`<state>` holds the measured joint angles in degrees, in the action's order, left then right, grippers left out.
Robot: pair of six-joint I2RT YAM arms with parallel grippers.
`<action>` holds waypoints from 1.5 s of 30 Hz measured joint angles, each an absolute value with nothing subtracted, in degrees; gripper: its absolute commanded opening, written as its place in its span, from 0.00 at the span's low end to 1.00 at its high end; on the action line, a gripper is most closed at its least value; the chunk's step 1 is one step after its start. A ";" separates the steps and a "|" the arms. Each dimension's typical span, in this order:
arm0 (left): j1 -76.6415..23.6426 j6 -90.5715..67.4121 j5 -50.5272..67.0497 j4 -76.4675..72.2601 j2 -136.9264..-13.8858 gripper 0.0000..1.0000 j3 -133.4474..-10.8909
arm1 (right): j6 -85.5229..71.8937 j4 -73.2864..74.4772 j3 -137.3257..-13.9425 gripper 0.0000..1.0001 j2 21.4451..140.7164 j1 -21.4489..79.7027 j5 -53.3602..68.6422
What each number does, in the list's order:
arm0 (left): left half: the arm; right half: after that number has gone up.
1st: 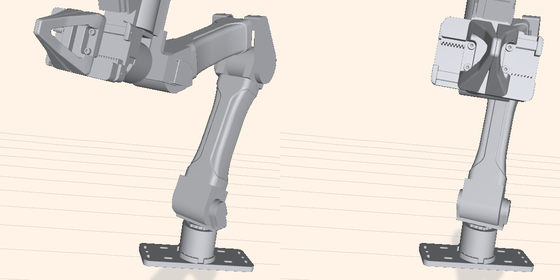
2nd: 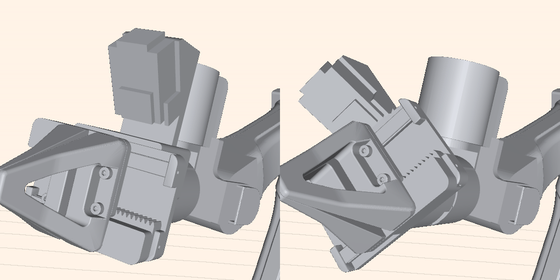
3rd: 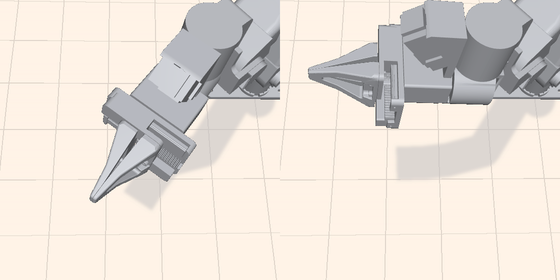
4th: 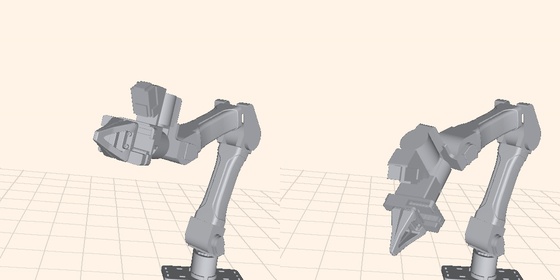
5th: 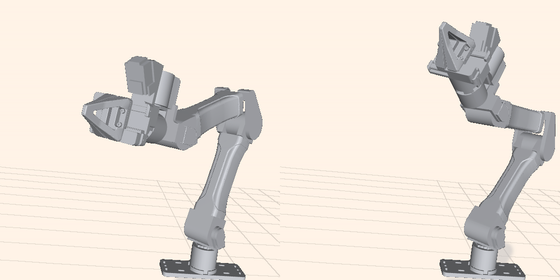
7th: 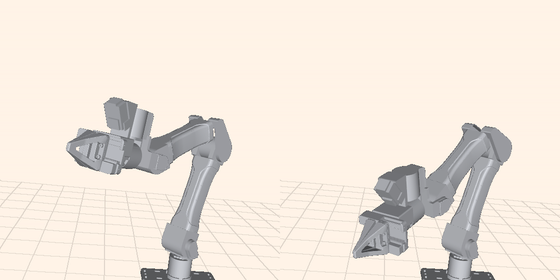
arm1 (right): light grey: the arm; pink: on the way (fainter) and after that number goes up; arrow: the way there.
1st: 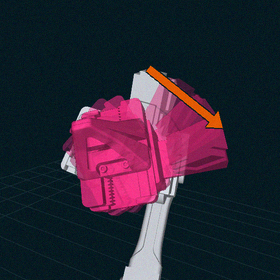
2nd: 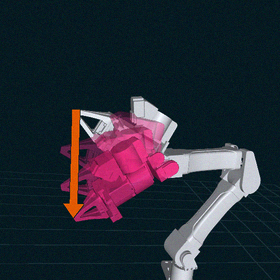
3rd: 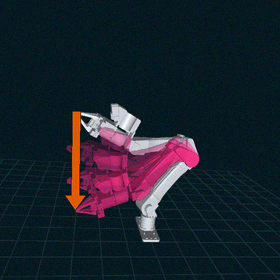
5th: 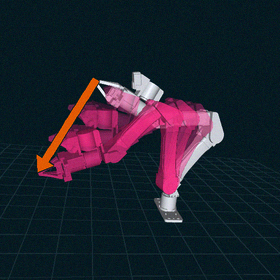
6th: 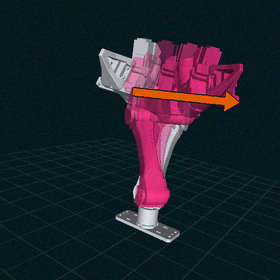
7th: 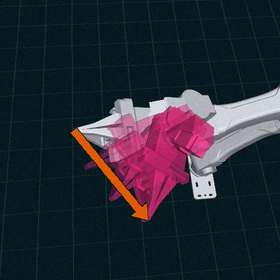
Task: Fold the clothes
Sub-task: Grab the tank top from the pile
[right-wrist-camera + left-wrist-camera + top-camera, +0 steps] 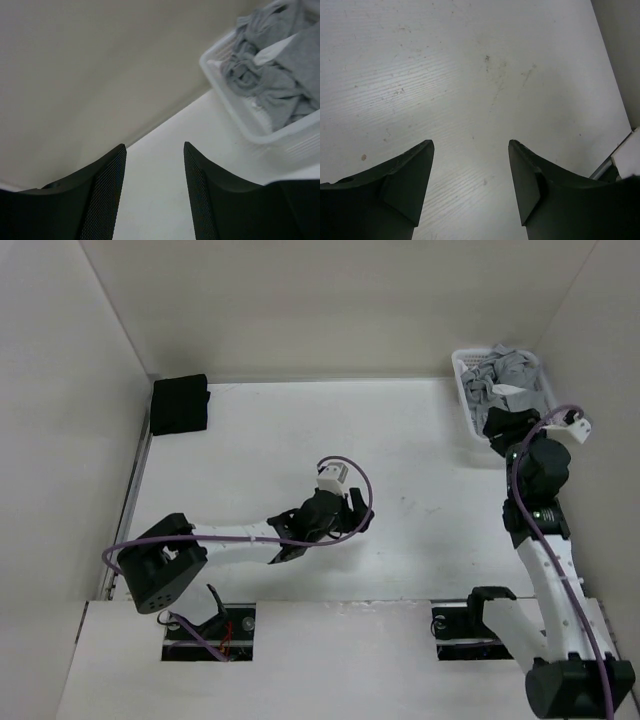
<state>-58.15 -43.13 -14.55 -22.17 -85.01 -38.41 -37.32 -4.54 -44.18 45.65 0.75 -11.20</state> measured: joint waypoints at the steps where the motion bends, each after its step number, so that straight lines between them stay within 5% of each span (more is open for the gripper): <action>1: -58.11 -42.87 -14.13 -22.26 -84.86 0.60 -37.95 | -37.41 -4.49 -45.69 0.51 48.29 -1.08 -11.81; 8: -57.69 -40.66 -12.84 -25.34 -83.05 0.60 -34.54 | -38.22 -3.51 -50.09 0.08 63.44 -7.55 -14.50; 12: -57.93 -39.59 -12.78 -26.79 -82.81 0.58 -33.30 | -37.91 -2.46 -54.43 0.10 70.76 -10.33 -16.91; 15: -58.04 -38.83 -12.53 -28.95 -81.67 0.56 -31.62 | -36.69 -2.02 -58.17 0.38 76.64 -11.97 -18.76; 17: -57.76 -38.70 -12.16 -29.82 -80.88 0.56 -30.92 | -35.18 -1.65 -61.23 0.46 81.60 -13.28 -19.75; 24: -55.40 -38.57 -11.62 -31.70 -80.12 0.56 -30.52 | -29.34 4.89 -74.06 0.55 102.37 -17.63 -19.29; 38: -52.51 -39.64 -7.44 -34.54 -85.71 0.56 -29.95 | -24.77 9.63 -89.95 0.53 118.39 -17.65 -15.81; 42: -51.13 -40.32 -6.81 -35.38 -85.73 0.56 -29.85 | -24.21 10.02 -92.01 0.22 122.04 -17.93 -15.44; 45: -50.65 -40.53 -6.70 -36.16 -85.73 0.56 -29.50 | -24.62 9.72 -91.66 0.11 122.34 -17.93 -15.68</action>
<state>-50.65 -40.53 -6.70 -36.16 -85.73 -29.50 -24.62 9.72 -91.66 122.34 -17.93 -15.68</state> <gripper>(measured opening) 0.563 0.170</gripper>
